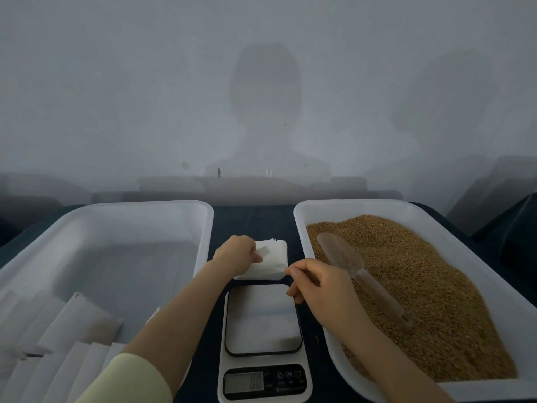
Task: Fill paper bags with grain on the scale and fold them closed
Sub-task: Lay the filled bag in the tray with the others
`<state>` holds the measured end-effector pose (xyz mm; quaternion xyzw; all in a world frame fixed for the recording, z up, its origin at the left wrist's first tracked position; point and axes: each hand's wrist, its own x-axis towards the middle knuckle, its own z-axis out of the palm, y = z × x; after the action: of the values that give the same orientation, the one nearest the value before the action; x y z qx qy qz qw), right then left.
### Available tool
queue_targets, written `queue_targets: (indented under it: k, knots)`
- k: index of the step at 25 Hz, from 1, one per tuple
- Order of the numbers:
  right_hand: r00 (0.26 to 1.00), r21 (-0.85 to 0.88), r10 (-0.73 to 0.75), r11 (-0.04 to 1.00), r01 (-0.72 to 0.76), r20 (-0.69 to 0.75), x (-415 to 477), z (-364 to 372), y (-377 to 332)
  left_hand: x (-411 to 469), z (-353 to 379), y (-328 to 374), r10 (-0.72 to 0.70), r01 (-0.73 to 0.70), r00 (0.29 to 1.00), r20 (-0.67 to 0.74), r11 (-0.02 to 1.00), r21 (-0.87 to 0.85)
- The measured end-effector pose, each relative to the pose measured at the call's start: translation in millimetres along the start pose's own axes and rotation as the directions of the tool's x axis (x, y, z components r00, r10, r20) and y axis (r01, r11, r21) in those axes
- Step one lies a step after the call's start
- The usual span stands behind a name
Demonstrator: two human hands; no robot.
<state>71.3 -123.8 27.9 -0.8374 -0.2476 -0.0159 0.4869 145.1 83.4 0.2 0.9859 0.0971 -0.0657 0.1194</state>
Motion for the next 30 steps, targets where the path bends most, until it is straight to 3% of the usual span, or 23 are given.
queue_targets:
  k: [4,6,7,8,9,10,14,16,19,22,24,26,30]
  knots:
    - [1.000,0.020,0.004,1.000,-0.004,-0.007,-0.1,0.3,0.4,-13.3,-14.7,-1.7,-0.125,0.064,0.969,-0.213,0.959,-0.275]
    - [0.999,0.001,-0.013,1.000,0.013,-0.037,0.0,0.8,1.3,-25.1,-32.0,-2.5,-0.220,0.059,0.936,-0.275,0.868,-0.494]
    - [0.997,-0.041,-0.053,0.998,0.050,-0.063,-0.1,1.0,1.5,-33.9,-39.9,-2.5,-0.281,0.050,0.927,-0.250,0.752,-0.657]
    - [0.990,-0.098,-0.118,0.989,0.110,-0.079,-0.6,0.7,1.6,-44.8,-45.2,-0.7,-0.326,0.046,0.929,-0.174,0.570,-0.820]
    - [0.979,-0.149,-0.193,0.972,0.181,-0.070,-1.4,1.8,0.9,-58.1,-49.0,0.8,-0.332,0.056,0.940,-0.078,0.375,-0.925]
    - [0.966,-0.184,-0.254,0.952,0.243,-0.038,-2.3,3.9,-0.8,-72.9,-51.5,1.7,-0.312,0.086,0.950,0.007,0.241,-0.967]
    - [0.904,-0.345,-0.416,0.839,0.422,0.094,-2.8,7.8,-8.3,-118.2,-42.1,-0.1,-0.174,0.263,0.954,0.244,0.090,-0.961]
    - [0.876,-0.346,-0.467,0.808,0.477,0.118,-3.9,9.3,-8.6,-131.1,-35.4,-0.6,-0.101,0.338,0.938,0.333,0.041,-0.940]
    - [0.940,-0.244,-0.336,0.908,0.341,0.062,-7.8,9.1,-6.8,-136.2,-27.7,-0.5,-0.048,0.367,0.929,0.366,0.032,-0.929]
    - [0.970,-0.243,-0.239,0.944,0.222,-0.044,-7.9,9.6,-4.8,-134.3,-22.8,0.4,-0.028,0.400,0.915,0.402,0.187,-0.897]
    - [0.971,-0.241,-0.225,0.949,0.201,-0.076,-7.5,11.3,-5.9,-135.4,-19.0,2.3,-0.027,0.332,0.940,0.341,0.316,-0.889]
    - [0.976,-0.244,-0.213,0.949,0.198,-0.039,-7.1,14.4,-7.6,-137.0,-14.7,2.9,0.026,0.170,0.979,0.200,0.433,-0.885]
    - [0.984,-0.259,-0.139,0.952,0.165,0.113,-8.1,21.6,-9.5,-139.9,-7.7,3.9,0.141,0.101,0.975,0.173,0.413,-0.905]
